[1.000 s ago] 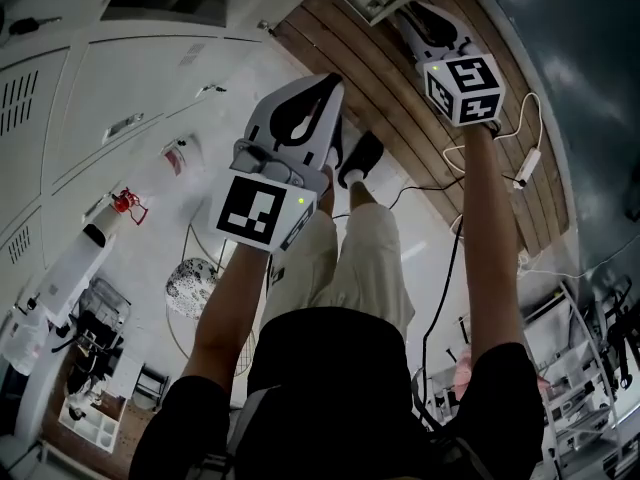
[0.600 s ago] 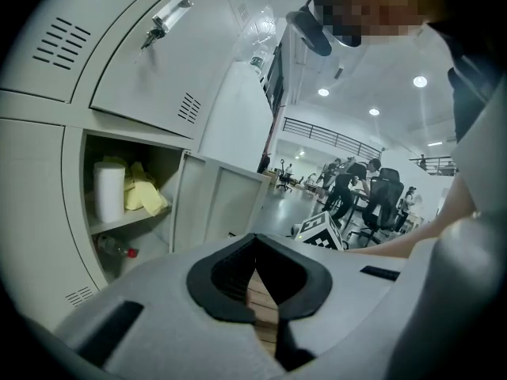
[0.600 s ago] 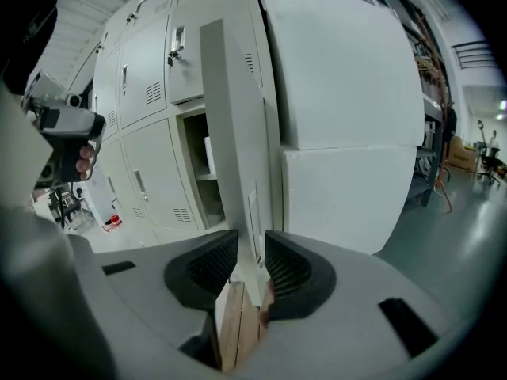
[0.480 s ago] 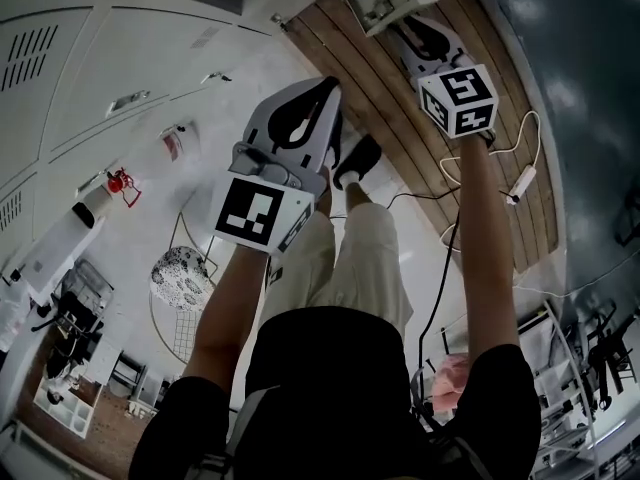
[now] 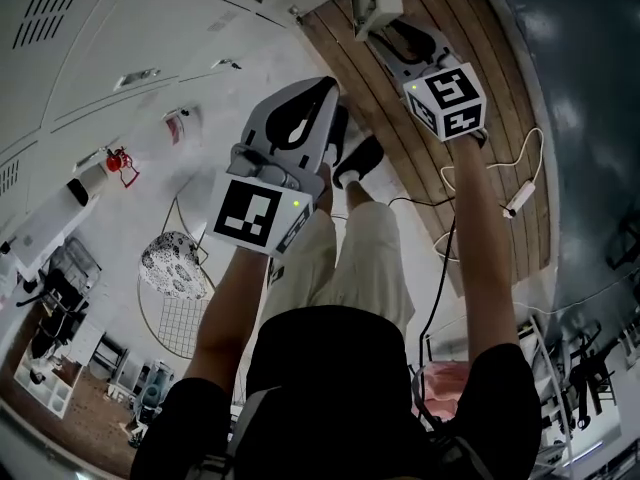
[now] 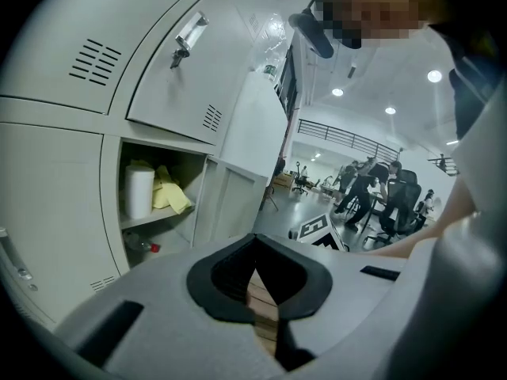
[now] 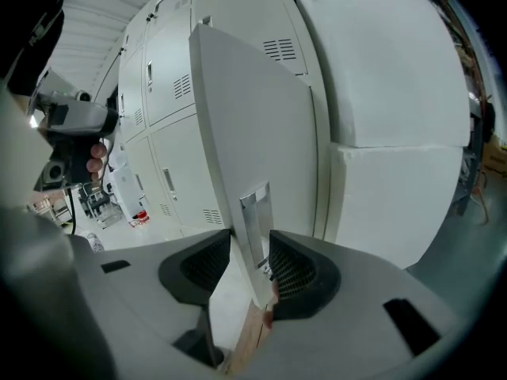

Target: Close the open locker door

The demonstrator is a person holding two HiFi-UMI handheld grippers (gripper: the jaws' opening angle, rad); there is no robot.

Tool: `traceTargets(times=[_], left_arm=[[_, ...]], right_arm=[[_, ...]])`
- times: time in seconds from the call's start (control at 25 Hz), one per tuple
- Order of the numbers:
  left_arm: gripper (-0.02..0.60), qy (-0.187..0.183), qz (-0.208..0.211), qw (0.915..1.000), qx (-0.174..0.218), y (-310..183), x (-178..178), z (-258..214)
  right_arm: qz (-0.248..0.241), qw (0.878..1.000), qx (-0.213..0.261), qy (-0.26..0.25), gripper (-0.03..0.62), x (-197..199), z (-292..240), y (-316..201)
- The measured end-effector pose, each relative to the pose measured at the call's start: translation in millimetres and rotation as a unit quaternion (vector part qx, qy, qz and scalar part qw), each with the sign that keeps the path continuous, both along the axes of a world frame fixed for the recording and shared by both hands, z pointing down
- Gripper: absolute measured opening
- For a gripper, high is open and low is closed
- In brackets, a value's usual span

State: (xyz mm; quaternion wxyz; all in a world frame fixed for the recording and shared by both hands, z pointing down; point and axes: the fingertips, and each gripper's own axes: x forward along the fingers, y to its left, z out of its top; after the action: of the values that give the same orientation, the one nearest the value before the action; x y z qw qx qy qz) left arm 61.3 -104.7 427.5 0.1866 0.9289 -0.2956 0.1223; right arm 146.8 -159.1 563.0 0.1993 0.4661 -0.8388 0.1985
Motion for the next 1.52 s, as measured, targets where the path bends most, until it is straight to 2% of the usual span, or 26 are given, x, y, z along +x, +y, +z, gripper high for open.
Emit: traceTargets(times=[0.44, 0.96, 1.52], left_arm=[[0.018, -0.002, -0.046, 0.9989, -0.003, -4.2, -39.0, 2.9], [0.018, 0.005, -0.085, 0.9964, -0.006, -14.5, -90.6, 5.7], [0.017, 0.009, -0.107, 0.9942, -0.007, -24.0, -119.8, 9.5]], right_arm=[[-0.042, 0.999, 0.003, -0.002, 0.155, -53.1, 1.4, -19.3], [-0.054, 0.999, 0.009, 0.003, 0.137, -103.5, 0.4, -46.7], [-0.054, 0.998, 0.021, 0.02, 0.121, -135.4, 0.5, -71.9]])
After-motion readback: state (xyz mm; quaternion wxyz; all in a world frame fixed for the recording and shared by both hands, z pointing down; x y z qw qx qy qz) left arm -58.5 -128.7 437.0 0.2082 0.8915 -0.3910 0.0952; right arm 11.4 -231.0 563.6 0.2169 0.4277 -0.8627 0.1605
